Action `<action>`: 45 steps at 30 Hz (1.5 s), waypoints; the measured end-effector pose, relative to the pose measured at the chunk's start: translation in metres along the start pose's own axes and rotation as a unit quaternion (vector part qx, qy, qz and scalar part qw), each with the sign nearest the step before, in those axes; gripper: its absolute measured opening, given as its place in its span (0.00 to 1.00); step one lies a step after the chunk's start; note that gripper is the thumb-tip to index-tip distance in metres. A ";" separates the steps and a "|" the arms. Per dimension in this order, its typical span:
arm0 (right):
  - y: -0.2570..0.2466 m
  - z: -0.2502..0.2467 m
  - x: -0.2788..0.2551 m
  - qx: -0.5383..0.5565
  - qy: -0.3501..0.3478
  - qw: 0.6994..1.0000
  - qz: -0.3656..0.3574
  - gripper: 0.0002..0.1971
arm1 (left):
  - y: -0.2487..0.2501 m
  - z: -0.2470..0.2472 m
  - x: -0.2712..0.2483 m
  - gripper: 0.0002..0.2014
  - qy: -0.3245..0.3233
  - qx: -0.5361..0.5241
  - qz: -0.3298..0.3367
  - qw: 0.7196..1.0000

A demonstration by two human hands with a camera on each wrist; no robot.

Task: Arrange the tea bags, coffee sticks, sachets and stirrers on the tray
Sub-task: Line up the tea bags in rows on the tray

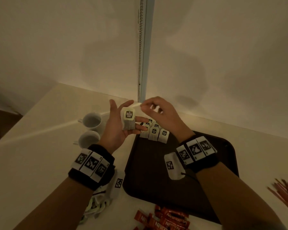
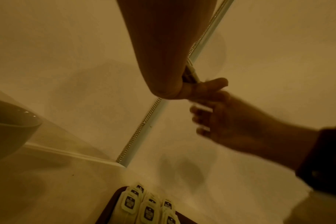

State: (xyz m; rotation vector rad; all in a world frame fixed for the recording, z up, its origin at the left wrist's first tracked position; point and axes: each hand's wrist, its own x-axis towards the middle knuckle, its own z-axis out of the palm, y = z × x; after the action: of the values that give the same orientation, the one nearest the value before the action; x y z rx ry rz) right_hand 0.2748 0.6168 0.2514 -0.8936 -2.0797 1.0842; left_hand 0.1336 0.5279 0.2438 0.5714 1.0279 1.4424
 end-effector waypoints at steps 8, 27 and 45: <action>-0.060 -0.020 0.008 -0.079 -0.032 0.992 -0.091 0.02 | 0.013 0.013 -0.021 0.16 -0.028 0.115 0.115 0.986; -0.140 -0.048 0.006 -0.213 -0.077 0.966 -0.124 0.05 | 0.035 0.031 -0.032 0.25 -0.073 0.096 0.210 0.970; -0.118 -0.054 -0.002 -0.152 -0.062 0.980 -0.110 0.04 | 0.030 0.024 -0.036 0.31 -0.115 0.195 0.154 0.962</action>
State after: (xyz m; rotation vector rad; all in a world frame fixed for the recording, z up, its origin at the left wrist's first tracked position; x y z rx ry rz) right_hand 0.2838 0.5875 0.3778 -0.7261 -2.4261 0.7342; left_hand 0.1433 0.5026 0.2890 1.2019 1.0730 1.4025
